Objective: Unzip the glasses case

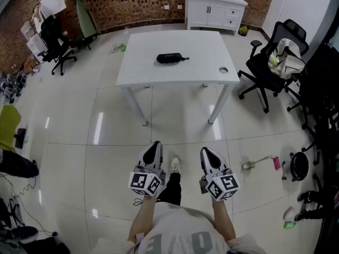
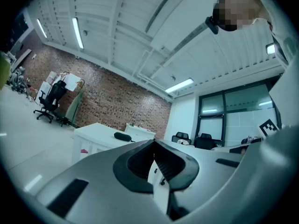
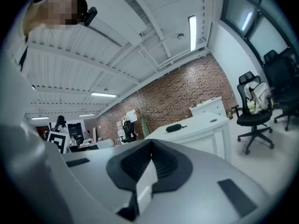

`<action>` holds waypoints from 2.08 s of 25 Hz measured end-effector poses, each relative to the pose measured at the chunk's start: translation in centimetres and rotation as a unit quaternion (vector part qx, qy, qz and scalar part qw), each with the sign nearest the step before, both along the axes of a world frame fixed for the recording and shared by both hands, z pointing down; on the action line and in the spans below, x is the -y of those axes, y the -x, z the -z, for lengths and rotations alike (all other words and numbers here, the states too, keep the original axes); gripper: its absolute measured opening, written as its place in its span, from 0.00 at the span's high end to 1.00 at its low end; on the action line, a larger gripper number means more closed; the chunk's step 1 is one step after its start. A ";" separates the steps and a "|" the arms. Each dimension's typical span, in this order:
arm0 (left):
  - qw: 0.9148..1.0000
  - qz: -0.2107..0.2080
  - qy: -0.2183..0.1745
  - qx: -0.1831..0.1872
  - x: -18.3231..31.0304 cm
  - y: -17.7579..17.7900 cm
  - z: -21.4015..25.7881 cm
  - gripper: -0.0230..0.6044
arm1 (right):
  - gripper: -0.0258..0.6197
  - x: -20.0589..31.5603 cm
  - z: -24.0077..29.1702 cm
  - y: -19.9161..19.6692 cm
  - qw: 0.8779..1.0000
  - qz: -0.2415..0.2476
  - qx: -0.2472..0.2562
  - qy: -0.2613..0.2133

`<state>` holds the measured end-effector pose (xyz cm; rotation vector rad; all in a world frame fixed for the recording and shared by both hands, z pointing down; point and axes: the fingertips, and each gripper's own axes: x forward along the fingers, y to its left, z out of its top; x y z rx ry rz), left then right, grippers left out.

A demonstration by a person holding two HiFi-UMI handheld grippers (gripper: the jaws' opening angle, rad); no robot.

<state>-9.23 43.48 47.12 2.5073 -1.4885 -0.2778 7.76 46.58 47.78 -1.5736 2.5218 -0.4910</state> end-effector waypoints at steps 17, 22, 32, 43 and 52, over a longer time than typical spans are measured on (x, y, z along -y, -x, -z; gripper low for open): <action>0.997 0.016 0.067 0.044 43.5 1.6 -1.1 0.96 | 0.96 45.4 0.5 2.7 0.997 0.068 -0.029 0.009; 0.978 0.049 0.193 0.068 52.5 1.8 -7.8 0.97 | 0.96 56.2 -4.6 1.7 0.987 0.105 -0.108 0.064; 0.948 0.103 0.296 0.051 60.8 4.7 -12.4 0.97 | 0.96 69.4 -9.3 3.6 0.955 0.175 -0.205 0.122; 0.957 0.083 0.268 0.071 64.7 6.3 -11.2 0.96 | 0.96 68.2 -10.6 4.8 0.950 0.164 -0.197 0.177; 0.947 -0.081 0.273 0.151 68.4 4.6 -11.8 0.96 | 0.96 62.5 -13.0 8.3 0.929 0.223 -0.157 0.248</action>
